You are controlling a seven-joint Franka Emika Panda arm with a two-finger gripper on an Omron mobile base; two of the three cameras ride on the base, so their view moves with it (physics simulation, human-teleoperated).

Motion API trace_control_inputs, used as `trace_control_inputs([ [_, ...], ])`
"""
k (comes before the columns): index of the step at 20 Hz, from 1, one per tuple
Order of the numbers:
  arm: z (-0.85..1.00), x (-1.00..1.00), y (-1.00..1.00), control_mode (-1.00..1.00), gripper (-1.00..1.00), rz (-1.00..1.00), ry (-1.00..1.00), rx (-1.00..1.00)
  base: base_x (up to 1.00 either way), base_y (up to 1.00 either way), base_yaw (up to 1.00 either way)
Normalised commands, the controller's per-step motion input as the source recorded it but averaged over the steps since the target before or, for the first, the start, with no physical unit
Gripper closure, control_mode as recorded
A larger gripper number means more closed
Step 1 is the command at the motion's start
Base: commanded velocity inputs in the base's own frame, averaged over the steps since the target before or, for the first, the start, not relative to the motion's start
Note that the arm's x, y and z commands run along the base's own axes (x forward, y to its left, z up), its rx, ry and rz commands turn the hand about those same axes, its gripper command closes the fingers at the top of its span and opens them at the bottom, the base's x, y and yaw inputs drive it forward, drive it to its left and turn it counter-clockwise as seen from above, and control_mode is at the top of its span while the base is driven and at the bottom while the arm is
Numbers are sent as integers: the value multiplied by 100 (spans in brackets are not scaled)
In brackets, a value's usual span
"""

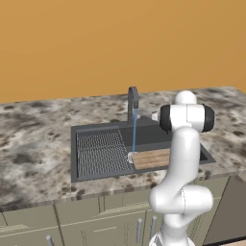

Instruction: Turn on the sink faucet with hot water and rinse the cutting board for ten seconds, then turn off the faucet. Push the cutting board to reach the water if necessary.

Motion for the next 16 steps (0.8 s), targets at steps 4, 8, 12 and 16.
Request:
trace_control_inputs([
  [4,0,0,0,-100,100,0,0,0,0,0,0],
  [8,0,0,0,-100,100,0,0,0,0,0,0],
  [12,0,0,0,-100,100,0,0,0,0,0,0],
  [16,0,0,0,-100,100,0,0,0,0,0,0],
])
